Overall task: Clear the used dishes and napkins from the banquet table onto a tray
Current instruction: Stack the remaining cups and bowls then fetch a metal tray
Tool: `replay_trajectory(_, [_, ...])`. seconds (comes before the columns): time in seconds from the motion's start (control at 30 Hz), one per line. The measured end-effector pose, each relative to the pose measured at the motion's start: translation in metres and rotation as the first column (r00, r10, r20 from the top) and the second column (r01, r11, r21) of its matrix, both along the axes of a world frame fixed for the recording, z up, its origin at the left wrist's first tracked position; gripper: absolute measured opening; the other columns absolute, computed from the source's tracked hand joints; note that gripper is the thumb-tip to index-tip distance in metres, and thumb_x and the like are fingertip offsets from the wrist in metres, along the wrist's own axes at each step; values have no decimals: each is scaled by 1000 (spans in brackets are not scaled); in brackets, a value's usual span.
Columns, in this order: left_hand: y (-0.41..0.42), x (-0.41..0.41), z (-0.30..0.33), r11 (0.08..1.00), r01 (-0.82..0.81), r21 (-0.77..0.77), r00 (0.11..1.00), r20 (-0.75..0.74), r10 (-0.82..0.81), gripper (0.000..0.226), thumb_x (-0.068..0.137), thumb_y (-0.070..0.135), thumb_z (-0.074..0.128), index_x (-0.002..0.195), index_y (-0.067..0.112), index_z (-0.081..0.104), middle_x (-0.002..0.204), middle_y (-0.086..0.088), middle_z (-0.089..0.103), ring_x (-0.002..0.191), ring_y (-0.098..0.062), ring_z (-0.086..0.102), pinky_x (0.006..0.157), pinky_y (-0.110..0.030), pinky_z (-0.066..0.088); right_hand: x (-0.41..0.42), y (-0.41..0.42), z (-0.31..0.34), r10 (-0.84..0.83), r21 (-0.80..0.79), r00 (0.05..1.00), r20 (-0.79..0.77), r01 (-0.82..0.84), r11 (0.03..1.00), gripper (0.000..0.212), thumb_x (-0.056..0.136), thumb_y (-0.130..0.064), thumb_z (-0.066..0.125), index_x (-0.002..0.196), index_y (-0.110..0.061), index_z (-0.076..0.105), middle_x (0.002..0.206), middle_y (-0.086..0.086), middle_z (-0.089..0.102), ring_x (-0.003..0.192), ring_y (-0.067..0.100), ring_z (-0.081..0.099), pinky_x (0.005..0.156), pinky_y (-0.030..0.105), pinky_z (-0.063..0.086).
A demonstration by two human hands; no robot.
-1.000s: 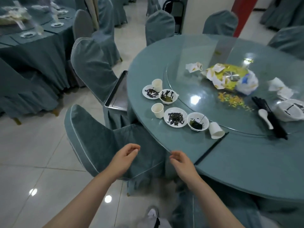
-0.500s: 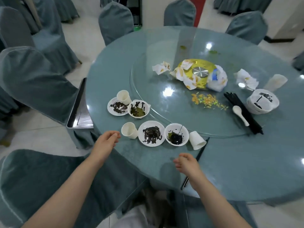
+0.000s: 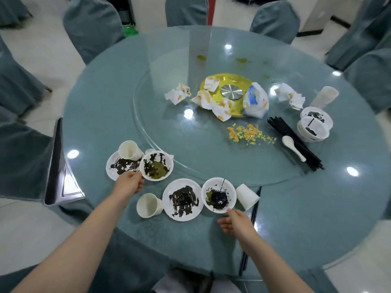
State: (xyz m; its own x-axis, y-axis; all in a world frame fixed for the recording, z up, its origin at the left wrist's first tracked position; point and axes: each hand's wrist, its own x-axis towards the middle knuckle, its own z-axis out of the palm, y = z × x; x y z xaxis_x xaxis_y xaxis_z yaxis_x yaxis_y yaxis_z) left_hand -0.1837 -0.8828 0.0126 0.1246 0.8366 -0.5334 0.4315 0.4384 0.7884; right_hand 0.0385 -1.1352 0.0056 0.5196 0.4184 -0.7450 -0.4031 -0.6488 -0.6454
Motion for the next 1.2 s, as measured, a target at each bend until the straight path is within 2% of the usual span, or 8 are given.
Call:
replay_trajectory(0.1, [5,2,-11,998,61,-18,996,-67,-62,26,98,25,51,83,8,63,79,-11,67,66,-22,57,67,-35,51,0,3,-1,-38,9,999,4,38,999,22,102,-22,45,100,-3,56,81,16,70,64,21,60,58,28,50])
replay_trajectory(0.27, [11,7,-17,993,93,-79,994,-48,-97,21,98,20,54,83,6,61,81,-12,69,64,-21,59,61,-31,50,1,5,3,-14,2,997,79,14,1000,23,101,-19,46,90,-2,58,75,13,69,61,19,59,58,27,49])
replay_trajectory(0.37, [11,8,-17,991,118,-60,990,-64,-122,20,97,16,54,81,6,60,78,-11,68,62,-20,58,59,-30,49,2,5,6,25,-5,993,116,-25,1000,22,100,-17,47,88,-3,59,72,12,68,60,19,58,57,27,48])
replay_trajectory(0.53, [6,5,-8,970,240,26,961,-148,-234,16,95,15,56,82,6,62,76,-10,71,67,-22,63,68,-37,53,-1,8,16,56,53,985,166,-66,996,27,97,-13,50,71,-8,54,66,11,66,61,20,56,64,31,47])
replay_trajectory(0.8, [-6,19,32,846,498,190,862,-216,-459,16,93,23,56,80,17,62,77,-1,70,77,-20,67,79,-40,53,-13,45,58,222,243,942,252,-284,928,28,98,-16,49,78,1,57,67,5,65,60,13,56,61,22,49])
replay_trajectory(0.97, [-12,36,49,754,630,184,774,-231,-590,20,93,30,55,77,19,59,77,5,69,81,-16,66,84,-42,53,-16,55,65,335,179,885,324,-405,897,28,97,-22,52,76,-4,59,63,-1,64,58,8,56,58,16,45])
replay_trajectory(1.1, [-23,44,48,727,675,124,736,-176,-653,15,90,28,57,79,19,64,80,4,69,74,-9,61,85,-43,53,-15,48,56,339,81,857,388,-398,914,24,95,-30,56,79,-12,59,67,-3,67,56,3,58,60,20,46])
replay_trajectory(1.2, [-32,50,46,713,695,92,718,-147,-681,14,89,28,58,81,19,65,82,0,69,73,-10,60,85,-45,52,-13,39,47,299,67,882,365,-345,936,13,93,-33,58,97,-21,58,81,-1,71,72,11,67,73,32,55])
